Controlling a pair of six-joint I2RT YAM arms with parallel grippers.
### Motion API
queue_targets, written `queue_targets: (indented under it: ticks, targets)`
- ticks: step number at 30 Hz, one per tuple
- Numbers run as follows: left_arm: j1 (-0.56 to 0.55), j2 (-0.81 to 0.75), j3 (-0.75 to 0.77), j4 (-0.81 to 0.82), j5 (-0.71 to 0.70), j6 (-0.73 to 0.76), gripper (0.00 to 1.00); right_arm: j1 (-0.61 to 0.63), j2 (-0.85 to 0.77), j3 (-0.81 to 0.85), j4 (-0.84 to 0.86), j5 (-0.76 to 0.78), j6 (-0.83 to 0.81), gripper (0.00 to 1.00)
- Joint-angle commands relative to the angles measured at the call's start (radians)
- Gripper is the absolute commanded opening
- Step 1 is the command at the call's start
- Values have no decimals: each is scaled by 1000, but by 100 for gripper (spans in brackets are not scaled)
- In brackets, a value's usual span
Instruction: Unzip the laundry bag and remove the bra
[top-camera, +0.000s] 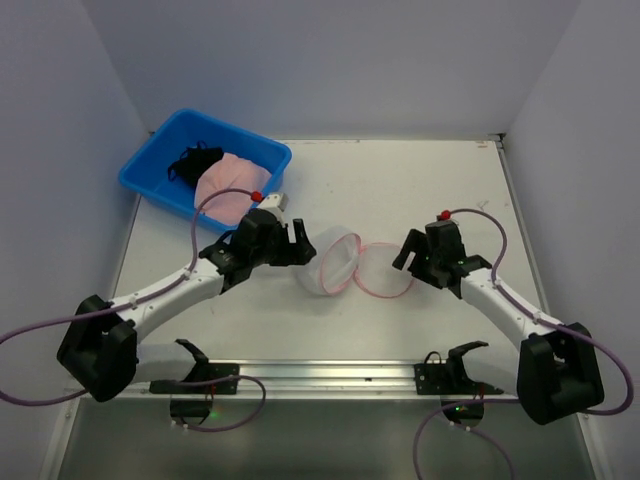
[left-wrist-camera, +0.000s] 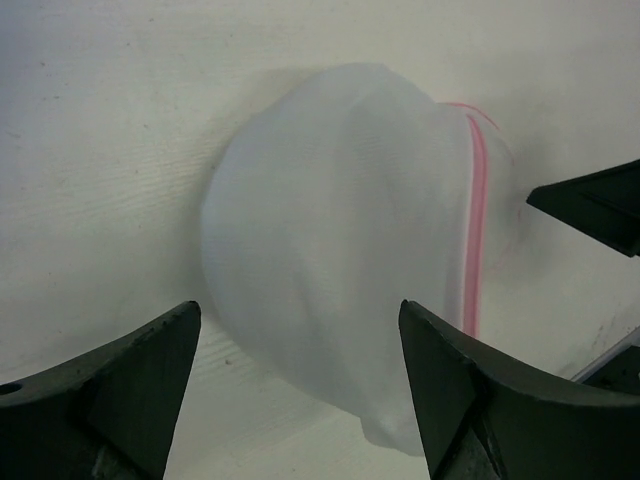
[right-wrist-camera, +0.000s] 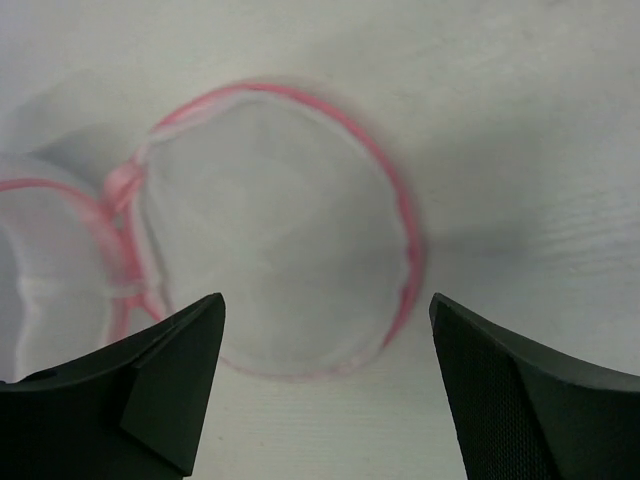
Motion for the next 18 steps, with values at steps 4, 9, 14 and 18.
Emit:
queue_targets:
  ticks: [4,9,14,18]
  targets:
    - [-9,131,-24,137,-115,-30,79,-117,22,-52,45,-42,110,83]
    - [-9,251,-25,189,-138,-42,74,-124,89,-53,102,-125,130,78]
    - [-9,309,-45,209,-184,-48,64,-124,112,-55,120,-143,126,77]
    - [-9,366,-48,219,-201,-53,58,-124,137,-52,126,-148,118,77]
